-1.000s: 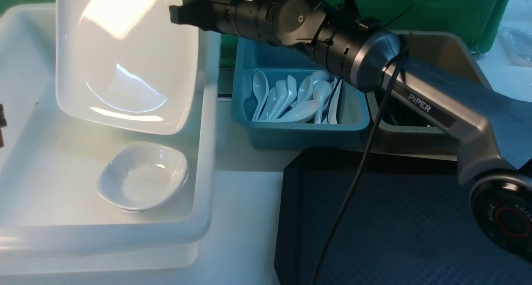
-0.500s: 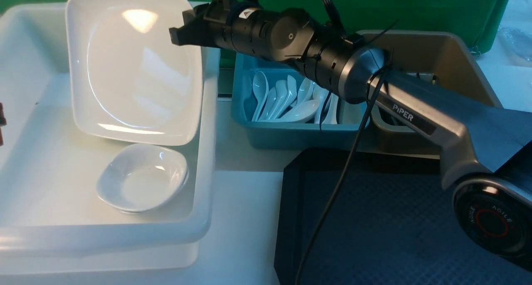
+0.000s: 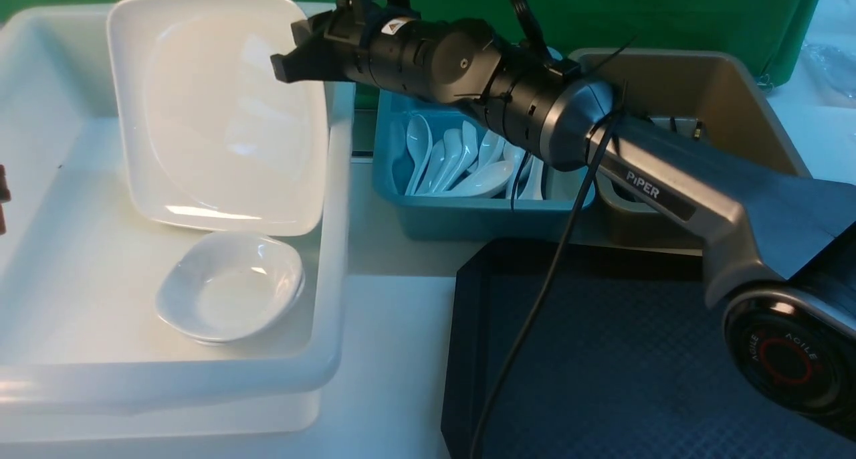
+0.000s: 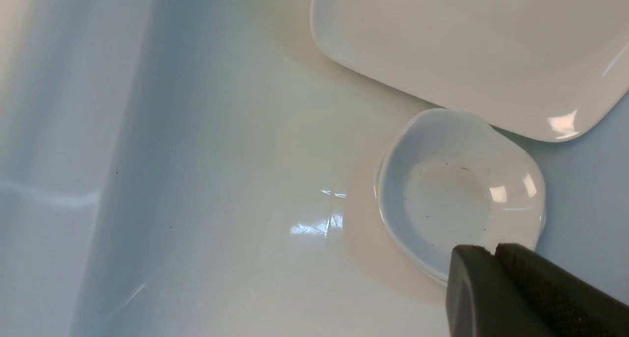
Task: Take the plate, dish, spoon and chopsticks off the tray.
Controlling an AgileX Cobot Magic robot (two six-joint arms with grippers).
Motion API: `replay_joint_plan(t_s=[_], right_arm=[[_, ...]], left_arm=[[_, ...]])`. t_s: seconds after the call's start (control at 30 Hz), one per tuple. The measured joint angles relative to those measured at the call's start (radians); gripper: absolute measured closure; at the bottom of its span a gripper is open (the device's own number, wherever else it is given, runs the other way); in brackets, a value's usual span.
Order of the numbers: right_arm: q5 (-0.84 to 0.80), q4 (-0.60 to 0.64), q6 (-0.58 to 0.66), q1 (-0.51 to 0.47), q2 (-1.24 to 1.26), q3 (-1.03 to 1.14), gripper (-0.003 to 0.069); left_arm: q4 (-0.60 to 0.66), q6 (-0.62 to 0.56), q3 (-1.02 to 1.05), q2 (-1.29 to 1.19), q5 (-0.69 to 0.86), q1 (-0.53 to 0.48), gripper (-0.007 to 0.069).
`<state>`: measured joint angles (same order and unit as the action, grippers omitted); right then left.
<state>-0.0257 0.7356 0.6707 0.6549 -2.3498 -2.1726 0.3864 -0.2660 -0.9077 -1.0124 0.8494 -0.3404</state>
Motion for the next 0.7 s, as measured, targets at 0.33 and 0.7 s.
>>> replay_joint_plan(t_s=[0.33,0.7], right_arm=[[0.026,0.002,0.002,-0.002,0.001,-0.007,0.0379],[-0.032,-0.069,0.002,-0.002,0.015,-0.007,0.0399]], left_arm=[[0.000,-0.001,0.000,0.000,0.000,0.000,0.0608],[0.000,-0.008,0.000,-0.001,-0.024,0.000,0.0608]])
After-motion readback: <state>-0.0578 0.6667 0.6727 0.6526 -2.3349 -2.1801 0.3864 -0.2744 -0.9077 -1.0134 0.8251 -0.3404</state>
